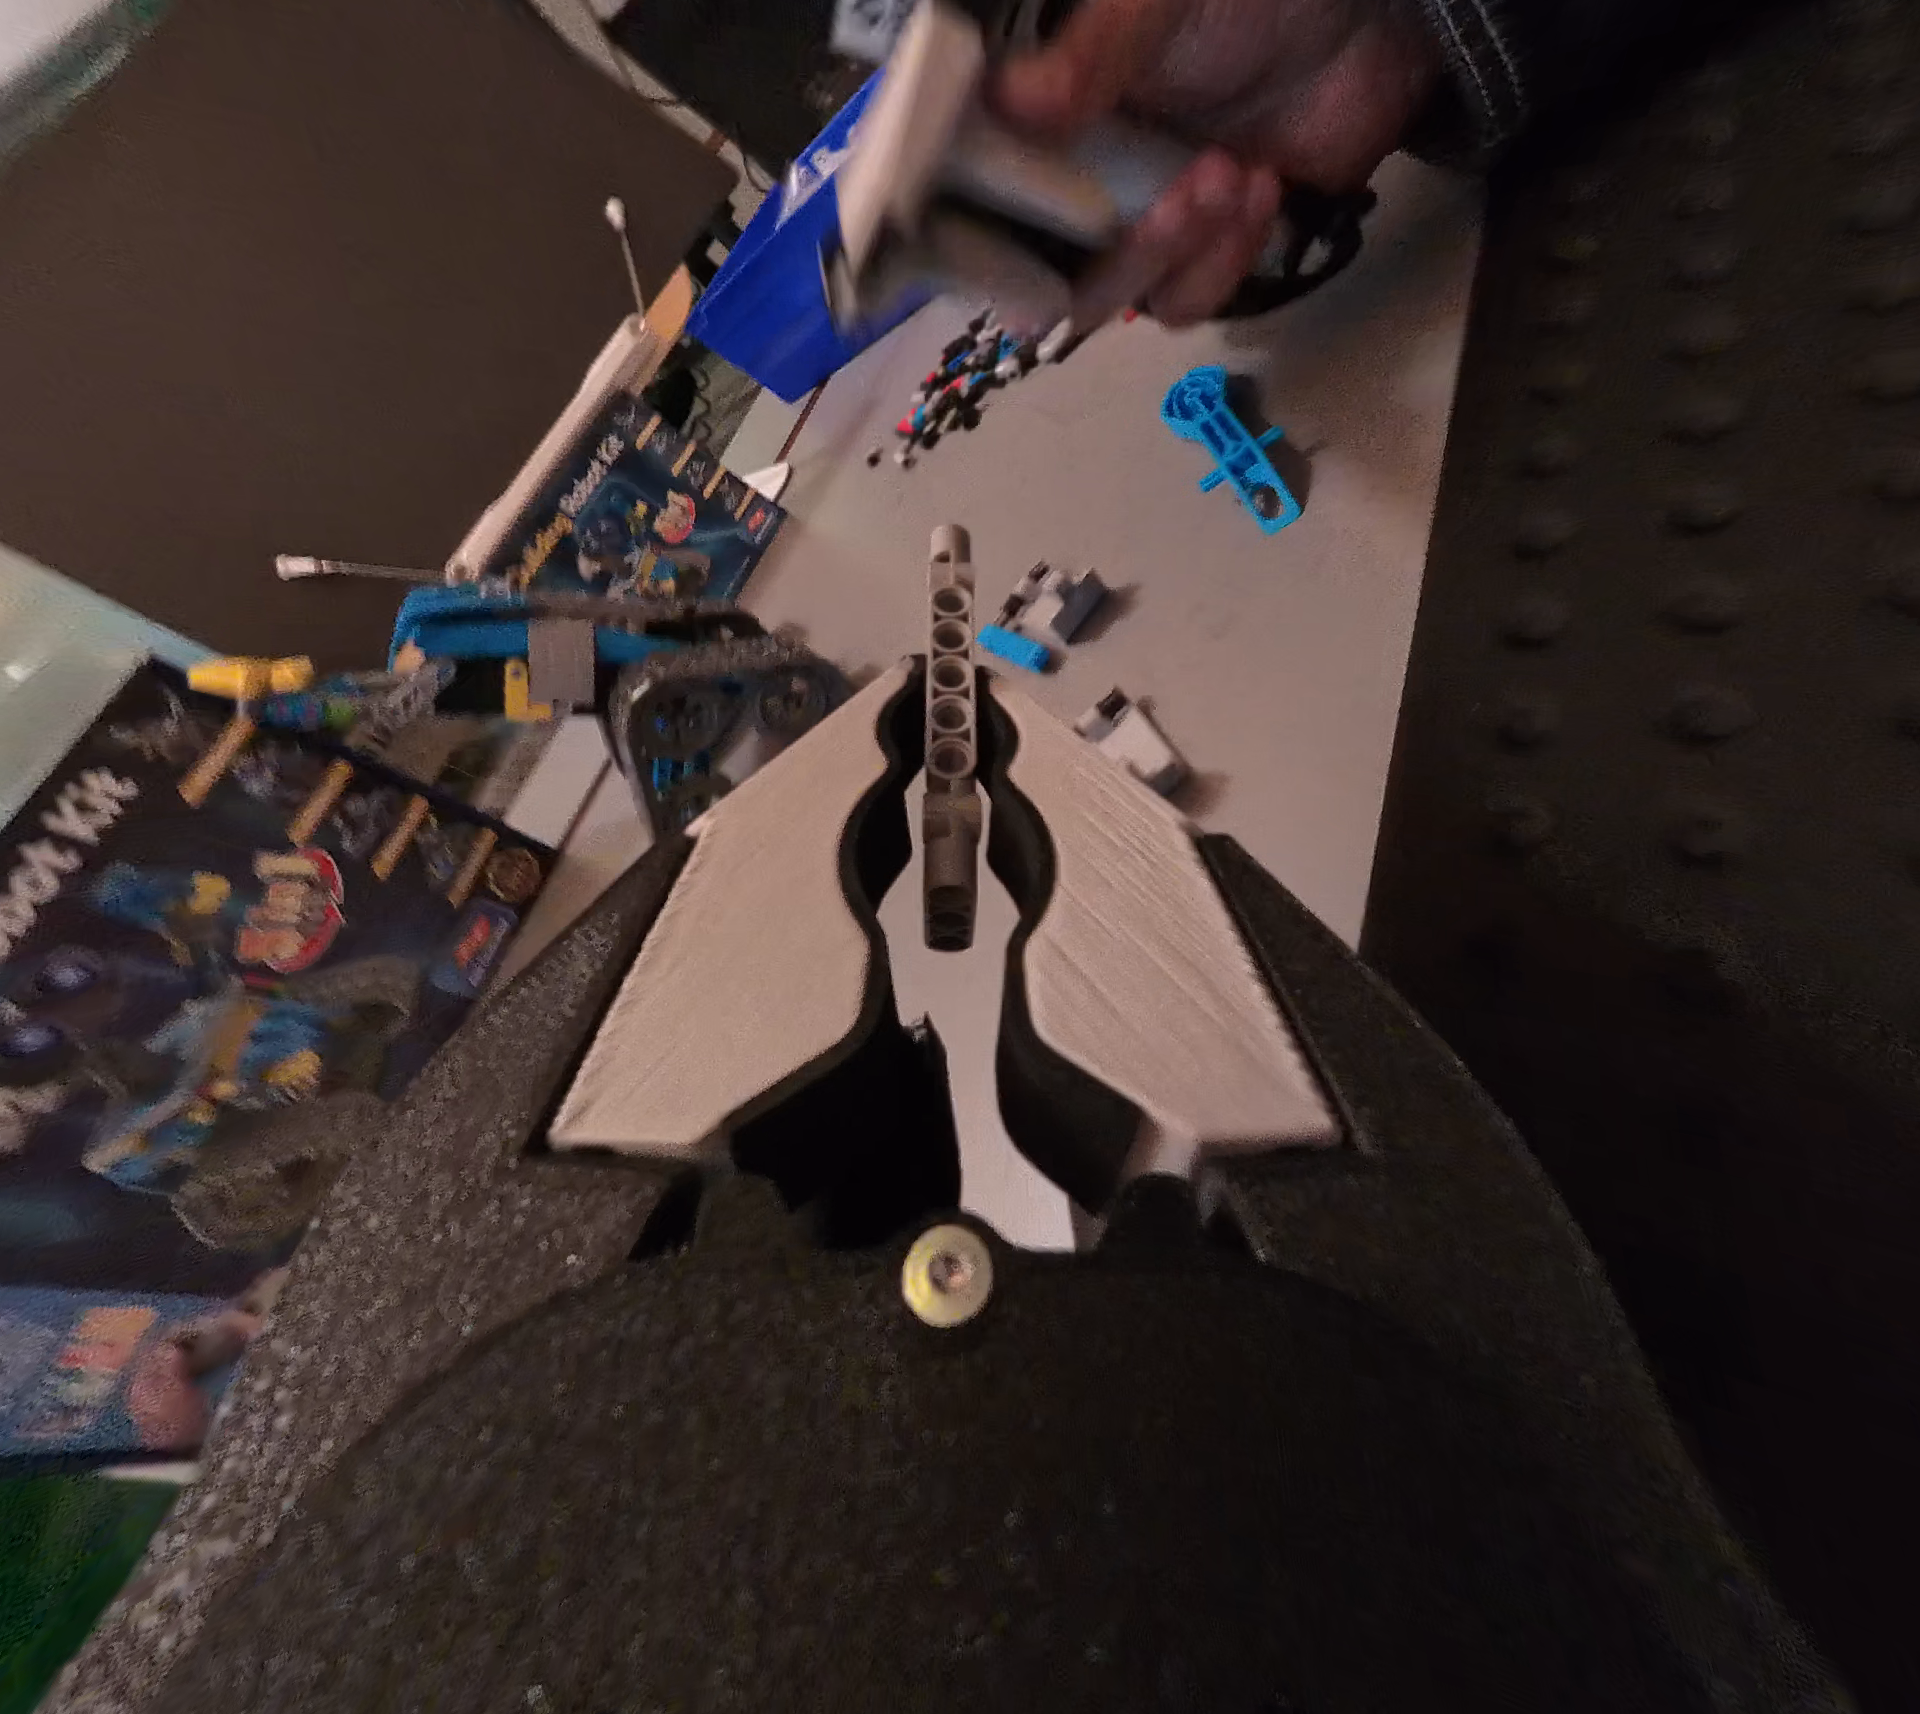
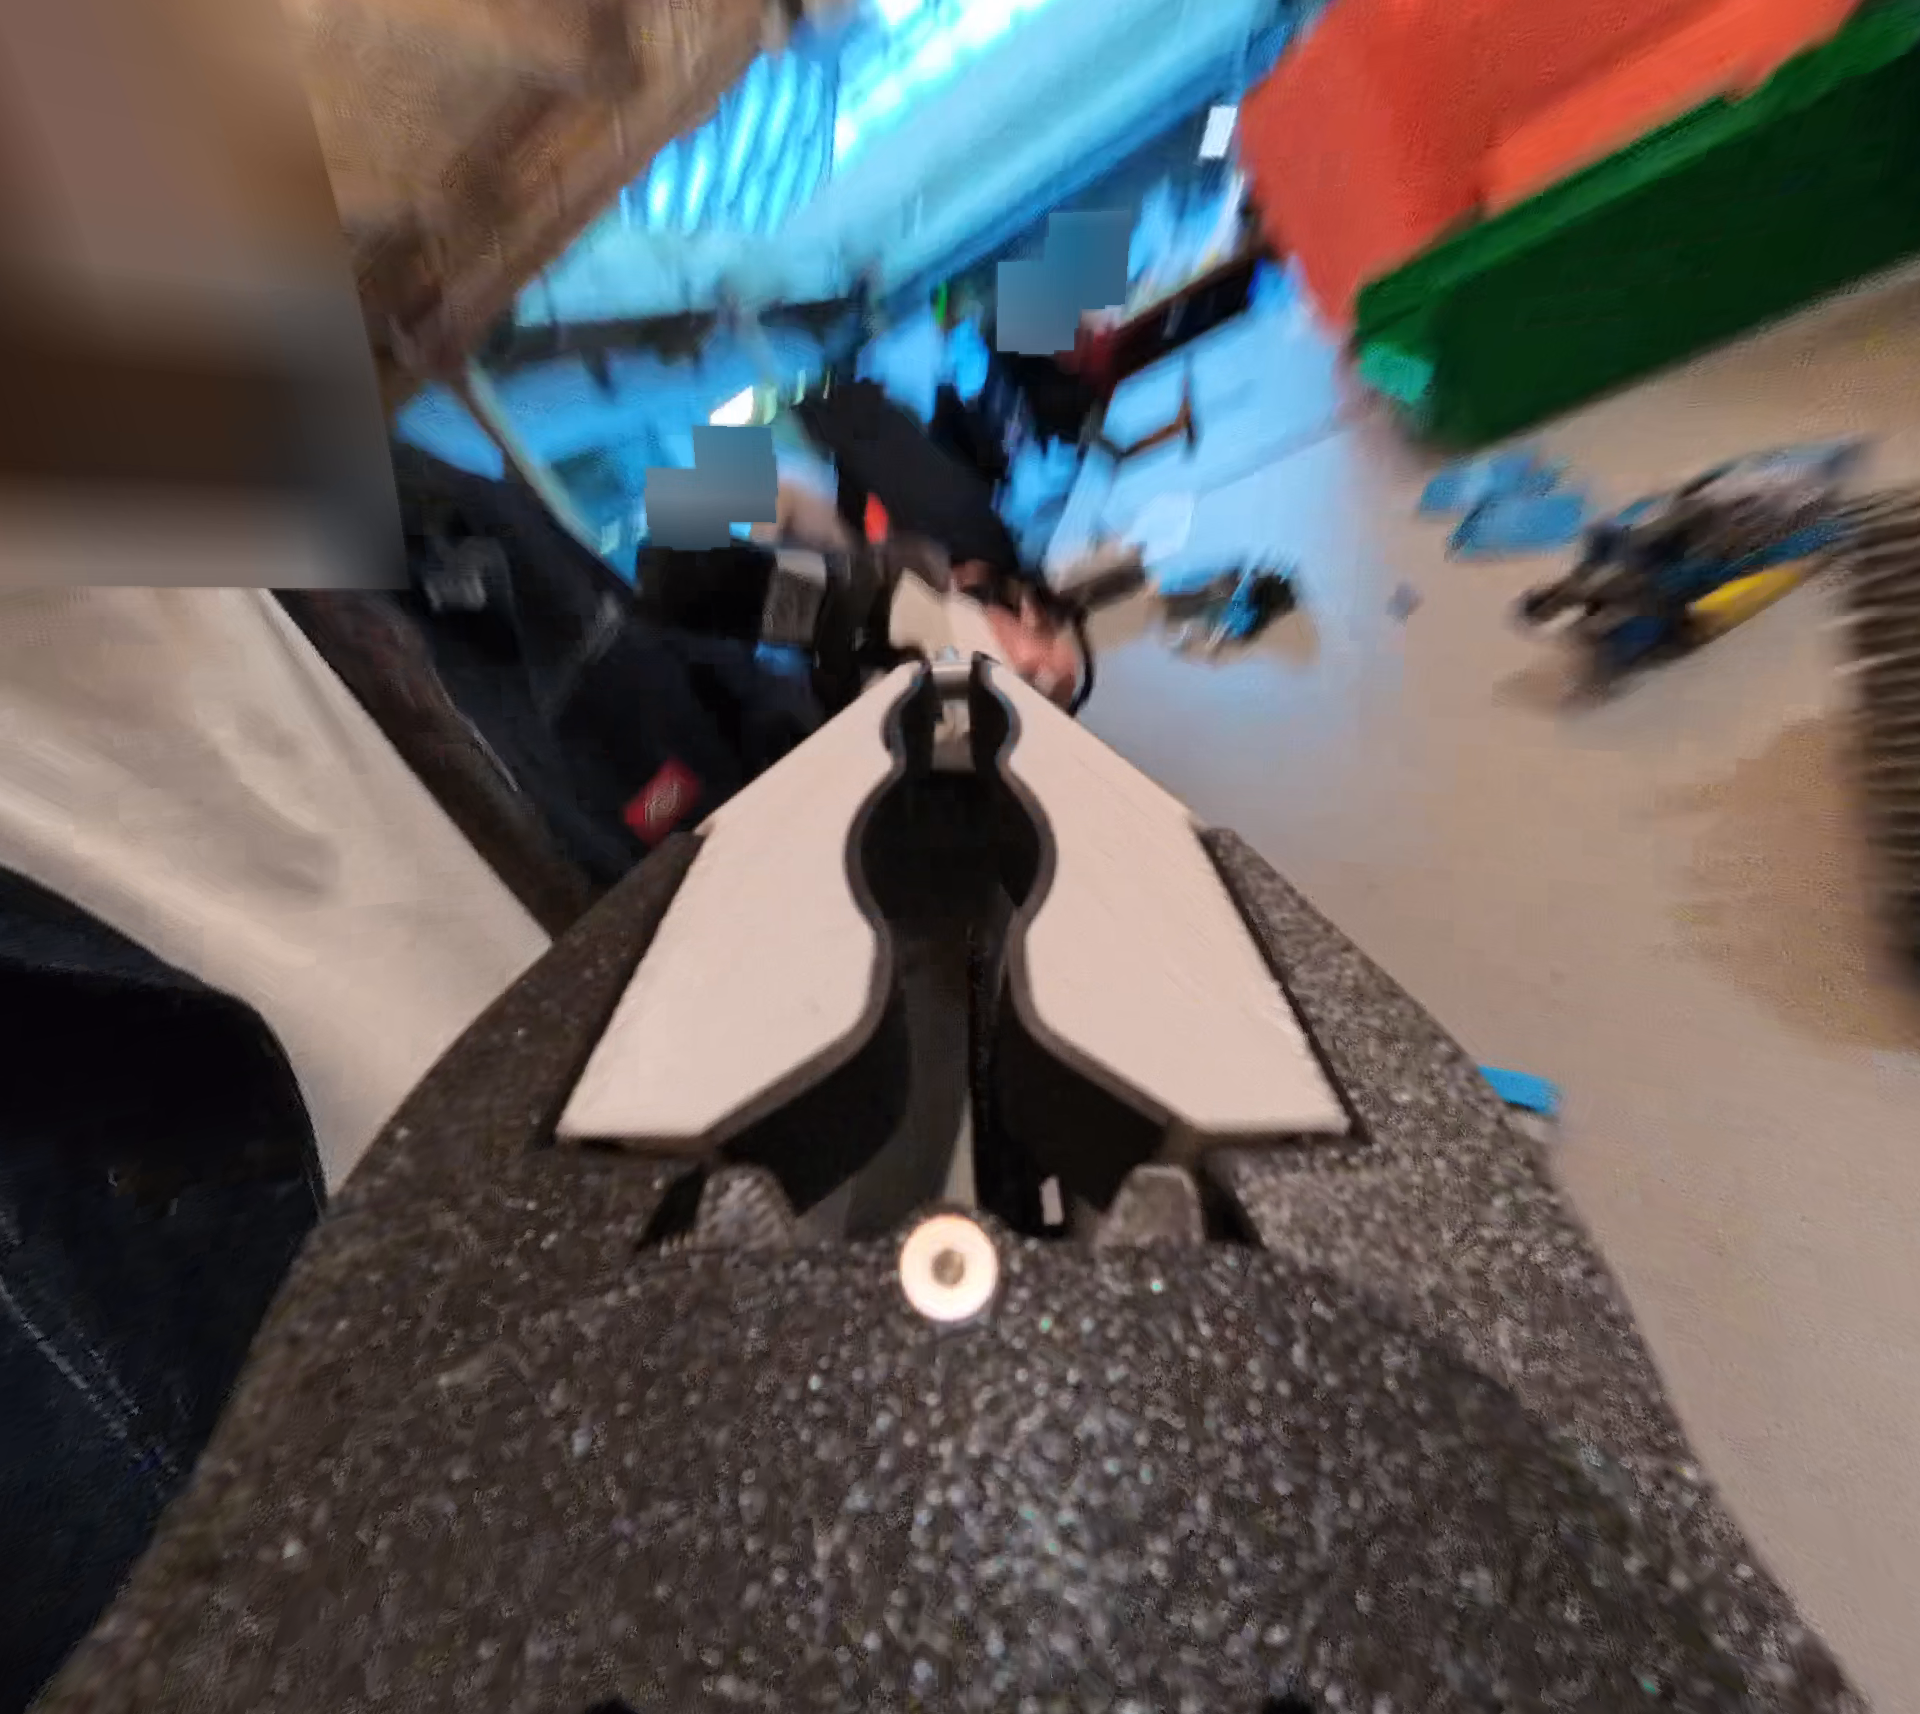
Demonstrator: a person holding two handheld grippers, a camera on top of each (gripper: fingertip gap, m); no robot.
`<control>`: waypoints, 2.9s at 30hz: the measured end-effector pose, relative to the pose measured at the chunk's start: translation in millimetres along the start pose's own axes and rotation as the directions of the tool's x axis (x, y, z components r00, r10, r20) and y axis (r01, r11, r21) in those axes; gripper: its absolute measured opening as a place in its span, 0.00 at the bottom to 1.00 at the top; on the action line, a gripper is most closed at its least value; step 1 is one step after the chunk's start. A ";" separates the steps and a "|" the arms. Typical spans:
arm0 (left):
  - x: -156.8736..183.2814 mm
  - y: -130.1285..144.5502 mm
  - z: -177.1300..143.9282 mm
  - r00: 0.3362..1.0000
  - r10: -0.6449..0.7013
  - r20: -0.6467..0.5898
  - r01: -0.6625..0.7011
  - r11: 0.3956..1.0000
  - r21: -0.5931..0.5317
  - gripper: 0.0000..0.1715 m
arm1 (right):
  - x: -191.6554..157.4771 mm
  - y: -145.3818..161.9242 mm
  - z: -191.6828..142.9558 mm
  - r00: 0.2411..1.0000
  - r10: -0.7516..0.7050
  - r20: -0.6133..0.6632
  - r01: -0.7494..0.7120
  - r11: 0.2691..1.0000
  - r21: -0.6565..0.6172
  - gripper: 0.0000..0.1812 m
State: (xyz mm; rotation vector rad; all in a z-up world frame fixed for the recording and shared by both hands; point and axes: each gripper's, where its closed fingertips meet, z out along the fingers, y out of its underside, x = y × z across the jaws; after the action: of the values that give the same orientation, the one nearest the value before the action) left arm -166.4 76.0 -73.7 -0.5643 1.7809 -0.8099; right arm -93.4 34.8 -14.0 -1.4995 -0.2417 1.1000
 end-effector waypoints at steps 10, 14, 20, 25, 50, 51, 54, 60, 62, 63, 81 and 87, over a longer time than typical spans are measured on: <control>-53.3 15.8 -10.0 0.807 -0.588 -0.050 0.590 0.801 0.102 0.04 | 79.2 17.3 -170.0 0.606 -0.360 -0.709 0.023 0.899 -0.437 0.03; -64.8 23.8 -6.9 0.727 -0.686 -0.035 0.684 0.720 0.114 0.04 | 78.2 27.1 -276.1 0.325 -0.419 -0.848 -0.152 0.862 -0.484 0.03; -46.0 -2.2 3.8 0.599 -0.762 -0.247 0.798 0.592 0.110 0.04 | 66.7 17.1 -310.8 0.209 -0.470 -0.858 -0.131 0.856 -0.500 0.12; -38.5 -14.5 17.1 0.441 -0.820 -0.364 0.891 0.449 0.070 0.04 | 47.4 -11.8 -253.4 0.229 -0.475 -0.850 -0.005 0.872 -0.489 0.22; -103.0 21.1 21.4 0.063 -0.902 -0.426 0.997 0.077 -0.014 0.24 | -9.0 37.4 -12.2 0.673 -0.612 -0.415 0.358 0.761 -0.541 0.14; -106.2 32.9 22.3 0.090 -0.927 -0.363 0.996 0.088 0.023 0.24 | -25.3 25.3 -20.7 0.795 -0.432 -0.426 0.290 0.887 -0.359 0.14; -107.5 37.6 22.6 0.114 -0.940 -0.320 0.993 0.102 0.054 0.23 | -69.2 -36.9 -84.8 0.982 0.105 -0.157 -0.050 0.947 0.318 0.13; -81.2 33.1 34.9 0.264 -0.926 -0.270 0.959 0.282 -0.030 0.22 | -87.7 -54.2 -207.9 0.941 0.318 0.118 -0.306 0.643 0.702 0.12; -75.7 32.8 37.1 0.313 -0.915 -0.254 0.941 0.334 -0.045 0.22 | -101.4 -55.7 -231.9 0.946 0.292 0.137 -0.293 0.599 0.745 0.13; -73.9 33.3 37.7 0.337 -0.909 -0.245 0.932 0.359 -0.050 0.22 | -104.3 -54.0 -240.2 0.948 0.297 0.114 -0.278 0.596 0.753 0.13; -29.1 47.9 56.7 0.802 -0.593 -0.077 0.565 0.793 -0.225 0.18 | -90.3 130.0 -448.8 -0.285 0.043 -0.958 -0.360 0.921 0.148 0.14; -22.3 43.6 55.6 0.709 -0.691 -0.136 0.653 0.718 -0.241 0.17 | -78.1 128.3 -404.1 -0.101 0.194 -0.976 -0.393 0.893 0.219 0.16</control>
State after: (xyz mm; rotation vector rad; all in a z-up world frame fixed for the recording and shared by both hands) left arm -106.3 106.3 -104.8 -1.3507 1.8595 -1.2580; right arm 106.5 -323.7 -146.0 -2.1809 1.2066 -0.0487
